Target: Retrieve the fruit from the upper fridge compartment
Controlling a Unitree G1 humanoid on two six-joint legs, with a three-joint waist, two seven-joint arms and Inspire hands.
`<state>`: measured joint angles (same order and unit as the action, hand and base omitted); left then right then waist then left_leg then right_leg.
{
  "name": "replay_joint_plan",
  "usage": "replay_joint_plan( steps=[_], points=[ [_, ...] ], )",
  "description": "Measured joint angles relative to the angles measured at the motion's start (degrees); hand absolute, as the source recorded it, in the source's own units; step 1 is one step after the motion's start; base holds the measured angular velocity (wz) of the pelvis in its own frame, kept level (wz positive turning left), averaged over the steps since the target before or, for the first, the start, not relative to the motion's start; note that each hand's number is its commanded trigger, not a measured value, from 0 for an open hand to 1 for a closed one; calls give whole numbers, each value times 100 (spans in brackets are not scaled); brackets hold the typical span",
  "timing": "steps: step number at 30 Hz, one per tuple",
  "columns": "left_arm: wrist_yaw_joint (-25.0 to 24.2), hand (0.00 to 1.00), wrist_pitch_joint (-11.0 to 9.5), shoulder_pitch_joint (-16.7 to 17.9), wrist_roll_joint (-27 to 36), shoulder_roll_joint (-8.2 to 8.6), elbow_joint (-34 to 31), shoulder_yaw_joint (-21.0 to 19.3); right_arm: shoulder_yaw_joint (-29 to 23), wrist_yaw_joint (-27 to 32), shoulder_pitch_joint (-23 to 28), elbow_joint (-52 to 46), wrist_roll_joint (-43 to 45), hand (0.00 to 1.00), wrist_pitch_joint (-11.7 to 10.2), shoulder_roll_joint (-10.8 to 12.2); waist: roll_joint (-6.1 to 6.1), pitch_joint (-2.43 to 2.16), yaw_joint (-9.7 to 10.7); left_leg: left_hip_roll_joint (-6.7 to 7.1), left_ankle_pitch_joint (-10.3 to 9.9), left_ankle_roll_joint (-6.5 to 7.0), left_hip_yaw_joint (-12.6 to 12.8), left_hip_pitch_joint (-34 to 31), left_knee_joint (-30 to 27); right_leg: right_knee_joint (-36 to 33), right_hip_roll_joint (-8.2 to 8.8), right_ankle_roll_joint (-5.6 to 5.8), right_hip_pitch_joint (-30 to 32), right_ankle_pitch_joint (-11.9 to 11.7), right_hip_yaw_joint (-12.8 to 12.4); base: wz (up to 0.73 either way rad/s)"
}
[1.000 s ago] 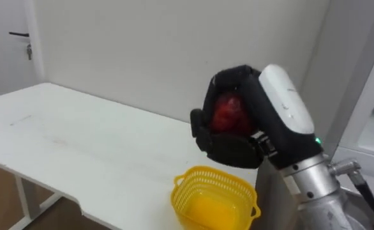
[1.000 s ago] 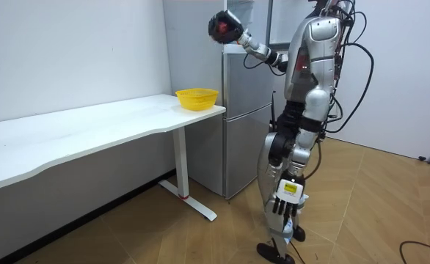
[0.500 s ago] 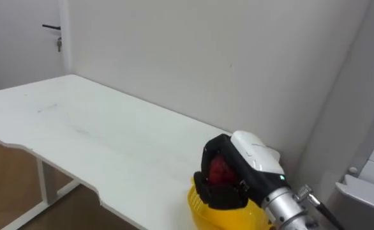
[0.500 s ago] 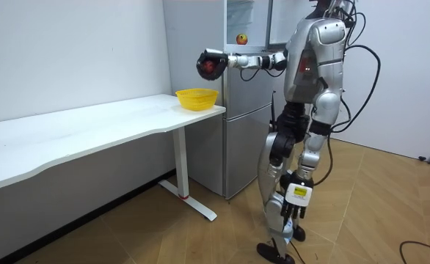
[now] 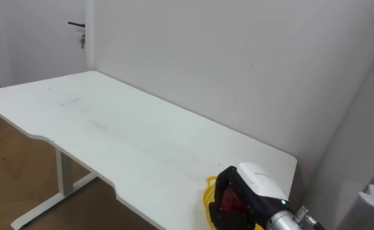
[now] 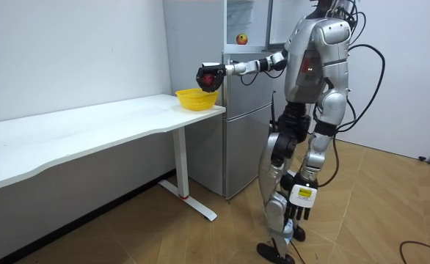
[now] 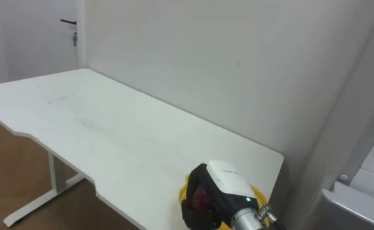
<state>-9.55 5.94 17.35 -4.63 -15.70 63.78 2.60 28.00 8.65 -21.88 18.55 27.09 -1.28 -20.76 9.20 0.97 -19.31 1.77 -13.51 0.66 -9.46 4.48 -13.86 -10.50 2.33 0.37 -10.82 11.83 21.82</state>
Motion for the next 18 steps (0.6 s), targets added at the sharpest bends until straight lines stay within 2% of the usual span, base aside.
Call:
replay_joint_plan(
  steps=[6, 18],
  points=[
    [-8, 0, 79, 45, -3, -77, -171, 0, 2, 4, 0, 0, 0, 100, 11, 0, 5, -5, -8, -1, 0, 0, 2, -7, 1, 1, -4, 0, 5, 0, 2, 0],
    [-13, 0, 179, 118, -209, -54, -248, 0, -2, 155, 0, 210, -34, 100, 36, -1, -28, -46, 15, 11, 1, -1, -23, -78, -73, 3, -3, 0, 17, 0, 14, 2]
  ],
)
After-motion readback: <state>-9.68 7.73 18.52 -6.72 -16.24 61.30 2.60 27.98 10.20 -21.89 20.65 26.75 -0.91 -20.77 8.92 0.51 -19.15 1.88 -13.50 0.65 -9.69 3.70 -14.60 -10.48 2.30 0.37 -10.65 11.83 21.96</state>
